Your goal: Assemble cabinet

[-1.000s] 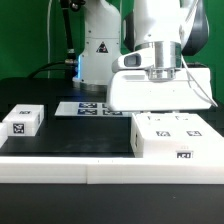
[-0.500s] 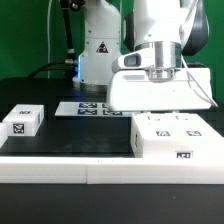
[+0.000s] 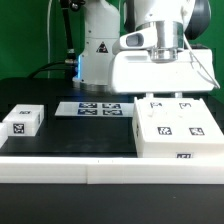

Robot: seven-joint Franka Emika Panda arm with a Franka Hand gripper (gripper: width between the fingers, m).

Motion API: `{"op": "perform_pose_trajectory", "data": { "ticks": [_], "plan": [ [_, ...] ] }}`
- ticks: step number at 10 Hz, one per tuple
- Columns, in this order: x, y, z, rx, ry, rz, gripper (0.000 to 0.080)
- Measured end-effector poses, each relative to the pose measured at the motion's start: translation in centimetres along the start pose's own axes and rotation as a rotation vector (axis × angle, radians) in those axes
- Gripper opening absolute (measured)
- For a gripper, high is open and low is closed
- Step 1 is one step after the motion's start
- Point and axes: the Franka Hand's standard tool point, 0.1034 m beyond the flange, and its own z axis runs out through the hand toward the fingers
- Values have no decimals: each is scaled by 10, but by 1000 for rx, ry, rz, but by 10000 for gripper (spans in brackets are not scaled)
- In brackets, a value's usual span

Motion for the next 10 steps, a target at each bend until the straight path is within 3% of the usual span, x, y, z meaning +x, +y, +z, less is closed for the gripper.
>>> {"op": "perform_pose_trajectory", "data": {
  "ticks": [2,7,10],
  "plan": [
    [10,0,-15,9,-4,-1,209],
    [8,0,-13,8,-9,-1,201],
    [16,-4,-30,24,-31,0,194]
  ]
}}
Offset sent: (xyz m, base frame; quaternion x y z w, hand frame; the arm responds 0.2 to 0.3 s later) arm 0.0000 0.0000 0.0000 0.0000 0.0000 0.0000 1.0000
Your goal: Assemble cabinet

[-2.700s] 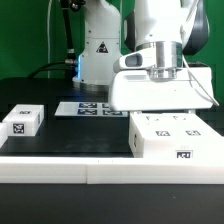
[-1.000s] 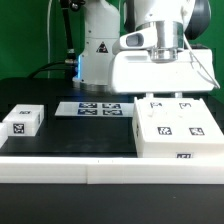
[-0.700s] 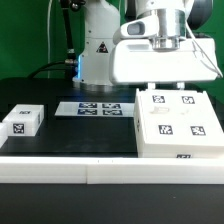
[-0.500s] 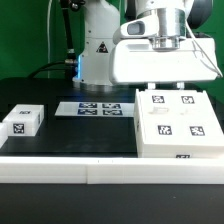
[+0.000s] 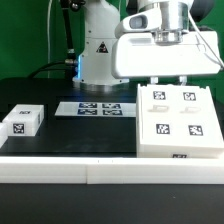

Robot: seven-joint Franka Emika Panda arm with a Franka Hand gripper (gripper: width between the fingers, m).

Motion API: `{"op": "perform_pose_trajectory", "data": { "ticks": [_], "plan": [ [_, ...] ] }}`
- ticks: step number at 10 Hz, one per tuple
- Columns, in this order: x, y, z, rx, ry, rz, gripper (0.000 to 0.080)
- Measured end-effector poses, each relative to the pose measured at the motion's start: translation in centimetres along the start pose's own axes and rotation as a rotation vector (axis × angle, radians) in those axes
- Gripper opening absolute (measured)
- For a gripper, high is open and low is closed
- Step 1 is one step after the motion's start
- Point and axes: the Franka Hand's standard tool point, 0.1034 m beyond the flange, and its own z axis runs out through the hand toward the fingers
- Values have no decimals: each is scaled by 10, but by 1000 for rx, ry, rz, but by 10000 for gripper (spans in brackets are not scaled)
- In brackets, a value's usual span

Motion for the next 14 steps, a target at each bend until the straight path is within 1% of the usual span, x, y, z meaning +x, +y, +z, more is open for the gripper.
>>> {"op": "perform_pose_trajectory", "data": {
  "ticks": [1,2,3,7,8,10,11,13,14],
  "plan": [
    [3,-1,-6,6,-14,1,194],
    [12,-1,-12,17,-38,4,191],
    [22,0,-15,24,-60,10,187],
    [17,2,-12,22,-67,12,174],
    [12,4,-7,20,-77,14,169],
    [14,-1,-17,24,-68,16,158],
    [18,-1,-22,30,-85,12,158],
    [34,4,-28,39,-108,20,143],
    [35,3,-29,42,-121,29,143]
  ]
}}
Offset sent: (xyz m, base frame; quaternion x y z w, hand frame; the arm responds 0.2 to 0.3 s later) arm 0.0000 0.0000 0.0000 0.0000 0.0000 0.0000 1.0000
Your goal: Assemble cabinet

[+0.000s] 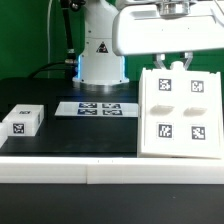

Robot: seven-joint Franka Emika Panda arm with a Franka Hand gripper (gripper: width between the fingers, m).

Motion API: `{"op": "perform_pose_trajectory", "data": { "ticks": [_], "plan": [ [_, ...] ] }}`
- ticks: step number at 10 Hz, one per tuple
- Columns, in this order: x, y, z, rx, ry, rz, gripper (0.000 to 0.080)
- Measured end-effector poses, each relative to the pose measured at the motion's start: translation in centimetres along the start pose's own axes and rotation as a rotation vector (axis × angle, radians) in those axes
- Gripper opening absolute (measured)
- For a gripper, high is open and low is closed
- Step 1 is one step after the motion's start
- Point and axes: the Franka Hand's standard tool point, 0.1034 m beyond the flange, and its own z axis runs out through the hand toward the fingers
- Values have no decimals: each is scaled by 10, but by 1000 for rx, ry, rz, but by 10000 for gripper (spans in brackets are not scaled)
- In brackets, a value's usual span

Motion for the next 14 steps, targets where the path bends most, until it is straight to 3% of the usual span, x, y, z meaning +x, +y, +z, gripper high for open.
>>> {"op": "perform_pose_trajectory", "data": {
  "ticks": [5,10,14],
  "plan": [
    [-11,6,3,-7,-6,-14,127],
    [7,8,-11,2,-8,-21,86],
    [21,8,-11,10,-34,-24,53]
  ]
}}
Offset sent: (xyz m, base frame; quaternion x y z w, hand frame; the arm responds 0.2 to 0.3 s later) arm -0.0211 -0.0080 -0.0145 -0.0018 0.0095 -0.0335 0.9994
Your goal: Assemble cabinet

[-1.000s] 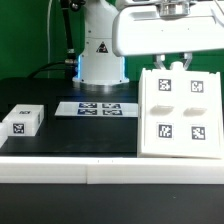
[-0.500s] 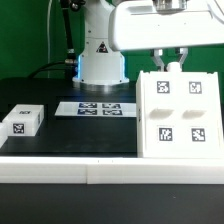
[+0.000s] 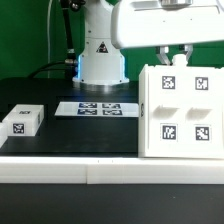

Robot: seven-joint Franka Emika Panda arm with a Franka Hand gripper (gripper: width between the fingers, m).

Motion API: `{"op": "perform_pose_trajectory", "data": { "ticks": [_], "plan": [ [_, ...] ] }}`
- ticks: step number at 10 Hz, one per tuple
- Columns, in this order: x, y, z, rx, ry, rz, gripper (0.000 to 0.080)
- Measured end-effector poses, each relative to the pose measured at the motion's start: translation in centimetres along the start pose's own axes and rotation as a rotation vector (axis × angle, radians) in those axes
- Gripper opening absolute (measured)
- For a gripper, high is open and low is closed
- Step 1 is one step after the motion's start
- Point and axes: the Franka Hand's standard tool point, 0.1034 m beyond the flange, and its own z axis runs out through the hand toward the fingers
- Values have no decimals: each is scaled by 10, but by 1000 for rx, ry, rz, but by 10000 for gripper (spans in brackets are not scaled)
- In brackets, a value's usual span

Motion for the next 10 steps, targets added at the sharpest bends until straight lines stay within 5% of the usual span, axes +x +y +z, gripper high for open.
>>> {"op": "perform_pose_trajectory", "data": {
  "ticks": [6,10],
  "plan": [
    [-6,2,1,0,-10,-5,23],
    [16,1,-7,13,-72,-26,1]
  ]
}}
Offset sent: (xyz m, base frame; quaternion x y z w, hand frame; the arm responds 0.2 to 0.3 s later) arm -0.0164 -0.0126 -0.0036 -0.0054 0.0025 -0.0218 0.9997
